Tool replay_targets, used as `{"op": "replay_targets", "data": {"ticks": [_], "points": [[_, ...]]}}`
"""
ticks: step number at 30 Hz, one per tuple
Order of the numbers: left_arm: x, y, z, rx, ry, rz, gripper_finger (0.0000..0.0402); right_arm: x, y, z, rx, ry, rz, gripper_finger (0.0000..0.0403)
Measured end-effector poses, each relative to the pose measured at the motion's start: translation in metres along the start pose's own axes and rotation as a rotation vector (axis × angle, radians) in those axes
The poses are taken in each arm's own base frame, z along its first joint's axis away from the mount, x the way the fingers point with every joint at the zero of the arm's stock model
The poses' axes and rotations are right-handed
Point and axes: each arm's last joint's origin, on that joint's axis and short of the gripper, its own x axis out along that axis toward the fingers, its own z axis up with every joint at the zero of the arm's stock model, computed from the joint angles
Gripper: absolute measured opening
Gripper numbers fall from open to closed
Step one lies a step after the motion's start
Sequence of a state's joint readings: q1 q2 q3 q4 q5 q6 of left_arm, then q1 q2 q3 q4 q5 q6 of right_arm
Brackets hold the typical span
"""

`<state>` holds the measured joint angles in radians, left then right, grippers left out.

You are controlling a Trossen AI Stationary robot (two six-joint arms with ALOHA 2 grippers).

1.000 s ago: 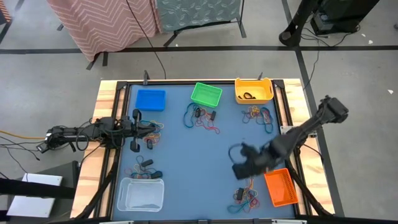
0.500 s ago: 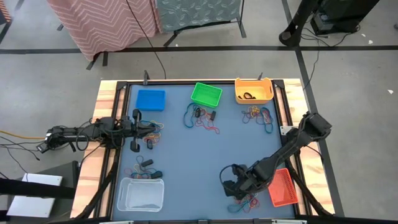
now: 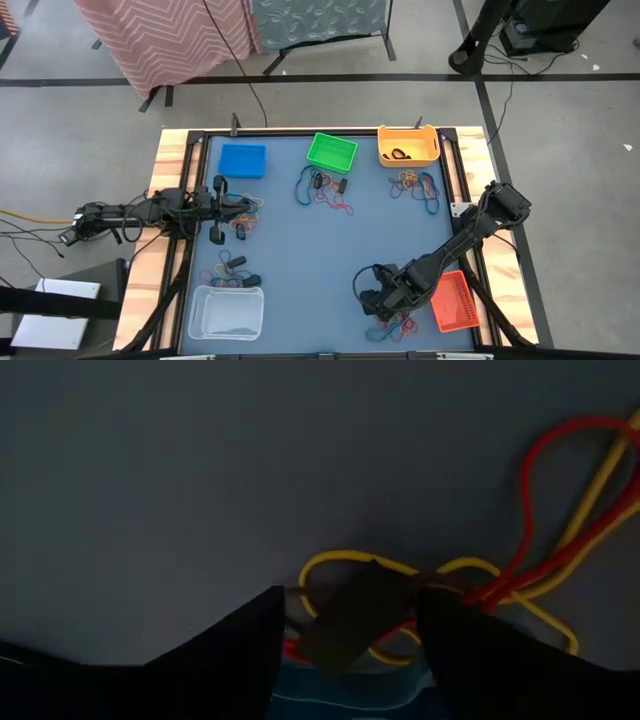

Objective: Sort rubber bands into baskets
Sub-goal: Put the black rubber band into the yellow bin

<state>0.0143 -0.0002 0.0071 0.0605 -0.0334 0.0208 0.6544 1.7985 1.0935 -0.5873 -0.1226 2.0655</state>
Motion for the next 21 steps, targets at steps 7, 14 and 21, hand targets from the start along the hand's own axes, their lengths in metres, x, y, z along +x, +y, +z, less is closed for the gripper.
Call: {"op": "replay_targets", "data": {"ticks": [7,14,21], "points": [[0.0,0.0,0.0,0.0,0.0,0.0,0.0008,0.001,-0.002,0.0,-0.026,-0.004,-0.015,0.015],[0.0,0.0,0.0,0.0,0.0,0.0,0.0008,-0.001,-0.001,0.0,-0.162,-0.024,-0.002,0.0028],[0.0,0.0,0.0,0.0,0.0,0.0,0.0008,-0.04,0.005,0.008,-0.285,-0.041,0.126,0.001]]}}
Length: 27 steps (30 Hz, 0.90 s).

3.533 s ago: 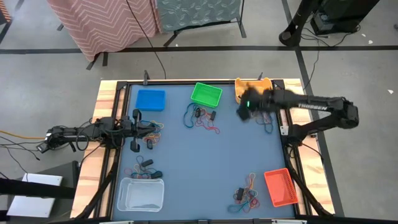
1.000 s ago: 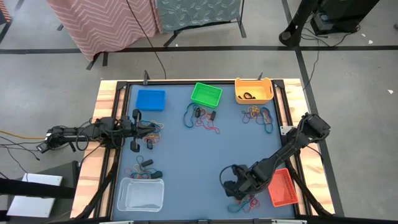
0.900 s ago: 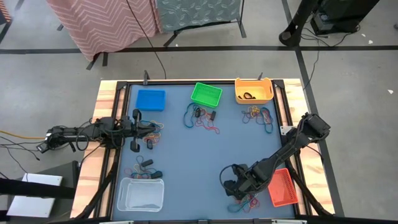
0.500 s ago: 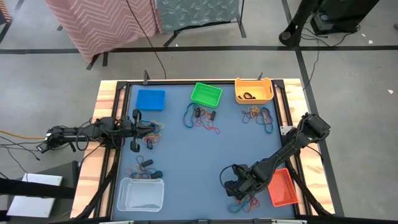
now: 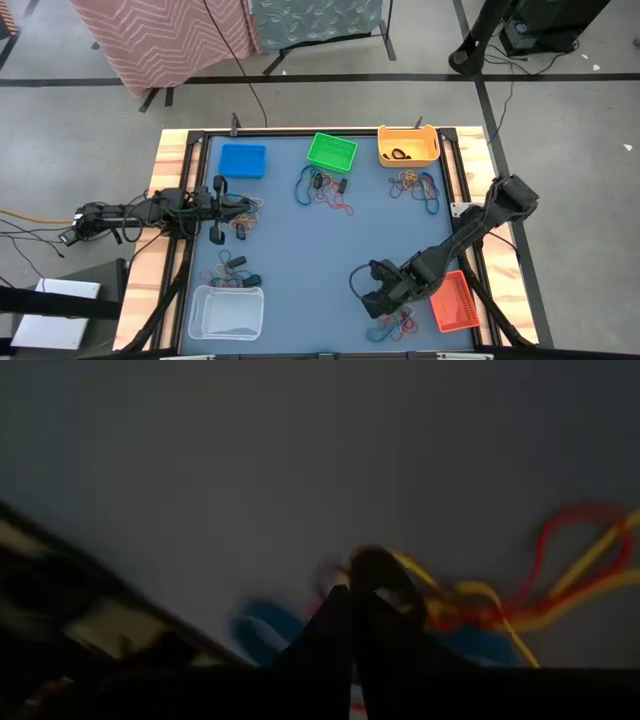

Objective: Sort rubber bands into baskets
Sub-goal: Put the black rubber band into the yellow bin

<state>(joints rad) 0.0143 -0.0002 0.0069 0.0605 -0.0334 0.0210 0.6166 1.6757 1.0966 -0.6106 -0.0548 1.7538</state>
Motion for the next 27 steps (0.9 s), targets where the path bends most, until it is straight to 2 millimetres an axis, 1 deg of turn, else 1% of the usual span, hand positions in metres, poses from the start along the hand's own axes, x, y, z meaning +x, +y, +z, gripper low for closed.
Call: {"op": "replay_targets", "data": {"ticks": [3,6,9,12,14,19,22,27], "points": [[0.0,0.0,0.0,0.0,0.0,0.0,0.0008,-0.03,0.002,0.011,0.019,-0.098,0.095,0.0008],[0.0,0.0,0.0,0.0,0.0,0.0,0.0008,-0.058,-0.004,0.027,0.051,-0.226,0.136,0.0007],[0.0,0.0,0.0,0.0,0.0,0.0,0.0008,-0.082,-0.012,0.05,0.082,-0.366,0.135,0.0007],[0.0,0.0,0.0,0.0,0.0,0.0,0.0008,-0.099,-0.021,0.075,0.117,-0.49,0.113,0.0007],[0.0,0.0,0.0,0.0,0.0,0.0,0.0008,-0.109,-0.028,0.095,0.139,-0.568,0.088,0.0007],[0.0,0.0,0.0,0.0,0.0,0.0,0.0008,-0.137,-0.05,0.153,0.192,-0.781,0.0,0.0007],[0.0,0.0,0.0,0.0,0.0,-0.001,0.0008,-0.15,-0.068,0.184,0.218,-0.837,-0.088,0.0007],[0.0,0.0,0.0,0.0,0.0,0.0,0.0008,-0.166,-0.106,0.228,0.273,-0.902,-0.287,0.0007]]}}
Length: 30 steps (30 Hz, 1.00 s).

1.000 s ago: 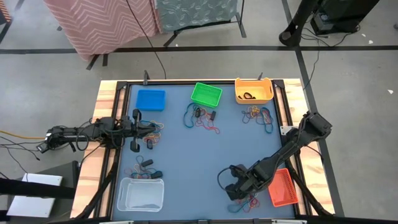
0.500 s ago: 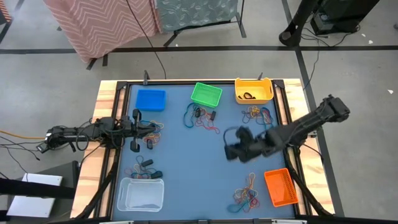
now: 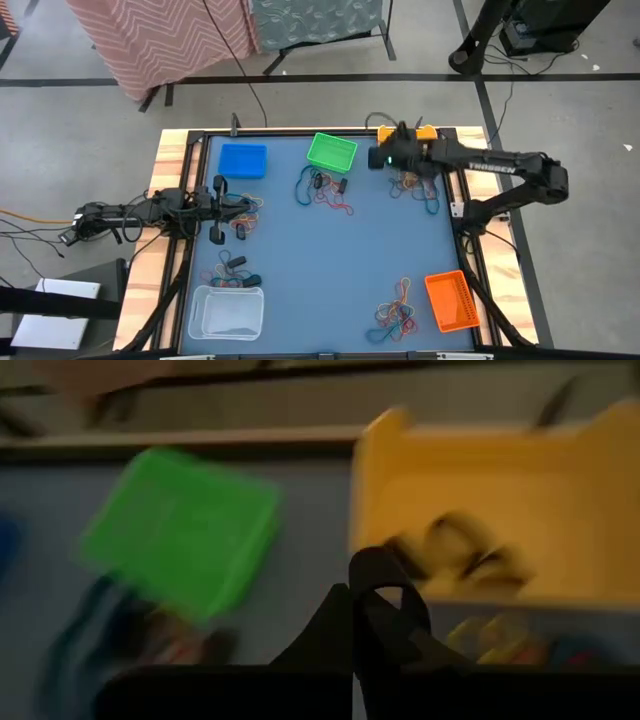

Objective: Sort rubber bands into baskets
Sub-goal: Put the black rubber band into the yellow bin

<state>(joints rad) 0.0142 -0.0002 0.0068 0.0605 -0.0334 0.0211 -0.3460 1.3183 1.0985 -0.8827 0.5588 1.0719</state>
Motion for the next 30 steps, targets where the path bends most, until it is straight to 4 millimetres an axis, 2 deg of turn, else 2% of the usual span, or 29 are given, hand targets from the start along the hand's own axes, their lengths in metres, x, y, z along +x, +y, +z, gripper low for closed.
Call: {"op": "replay_targets", "data": {"ticks": [4,8,11,15,22,30], "points": [[0.0,0.0,0.0,0.0,0.0,0.0,0.0008,0.029,-0.02,0.035,-0.057,-0.028,-0.098,0.0007],[0.0,0.0,0.0,0.0,0.0,0.0,0.0008,0.06,-0.041,0.062,-0.119,0.043,-0.107,0.0007],[0.0,0.0,0.0,0.0,0.0,0.0,0.0008,0.081,-0.052,0.073,-0.125,0.123,-0.06,0.0007],[0.0,0.0,0.0,0.0,0.0,0.0,0.0008,0.101,-0.058,0.074,-0.129,0.223,-0.02,0.0019],[0.0,0.0,0.0,0.0,0.0,0.0,0.0008,0.108,-0.055,0.07,-0.204,0.207,-0.083,0.0074],[0.0,0.0,0.0,0.0,0.0,-0.001,0.0008,0.102,-0.054,0.07,-0.191,0.217,-0.042,0.0176]]}}
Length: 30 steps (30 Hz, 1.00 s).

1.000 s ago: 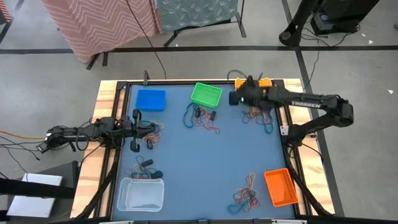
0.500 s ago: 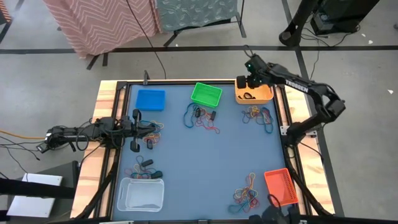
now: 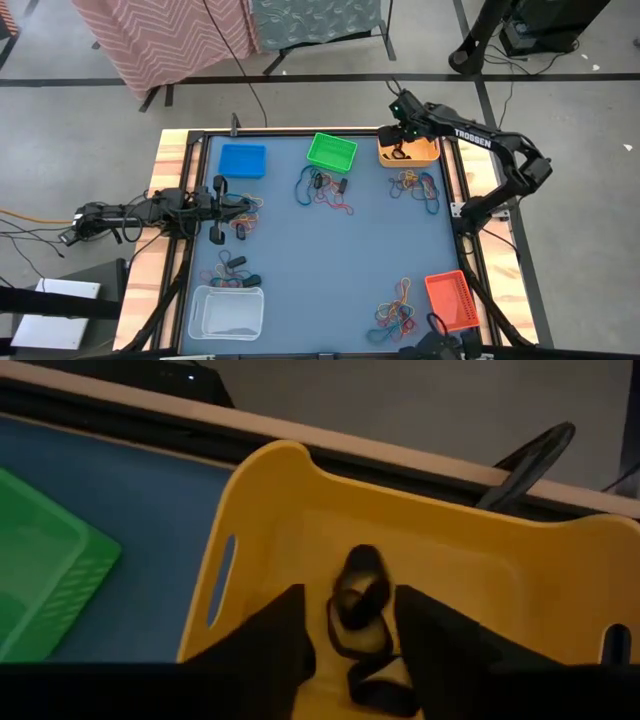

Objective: Sort rubber bands into baskets
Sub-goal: Put the black rubber band into the yellow bin

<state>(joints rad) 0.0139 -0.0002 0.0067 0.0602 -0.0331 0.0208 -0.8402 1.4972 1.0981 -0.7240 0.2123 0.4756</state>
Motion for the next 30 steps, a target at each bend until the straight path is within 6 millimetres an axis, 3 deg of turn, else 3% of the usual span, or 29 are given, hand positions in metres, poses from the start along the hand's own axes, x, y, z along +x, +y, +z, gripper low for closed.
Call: {"op": "replay_targets", "data": {"ticks": [5,9,14,21,25,30], "points": [[0.0,0.0,0.0,0.0,0.0,0.0,0.0008,-0.016,-0.003,-0.006,0.096,0.044,0.065,0.0235],[0.0,0.0,0.0,0.0,0.0,0.0,0.0008,-0.046,0.004,-0.014,0.138,0.021,0.208,0.0256],[0.0,0.0,0.0,0.0,0.0,0.0,0.0008,-0.096,0.024,-0.037,0.122,-0.019,0.434,0.0254],[0.0,0.0,0.001,0.0,-0.007,0.001,0.0008,-0.163,0.045,-0.087,0.064,-0.017,0.742,0.0245],[0.0,0.0,0.007,-0.08,-0.069,-0.001,0.0008,-0.185,0.047,-0.11,0.078,-0.069,0.763,0.0245],[-0.004,0.002,0.028,-0.282,-0.301,0.027,0.0008,-0.195,0.048,-0.122,0.1,-0.138,0.747,0.0245]]}}
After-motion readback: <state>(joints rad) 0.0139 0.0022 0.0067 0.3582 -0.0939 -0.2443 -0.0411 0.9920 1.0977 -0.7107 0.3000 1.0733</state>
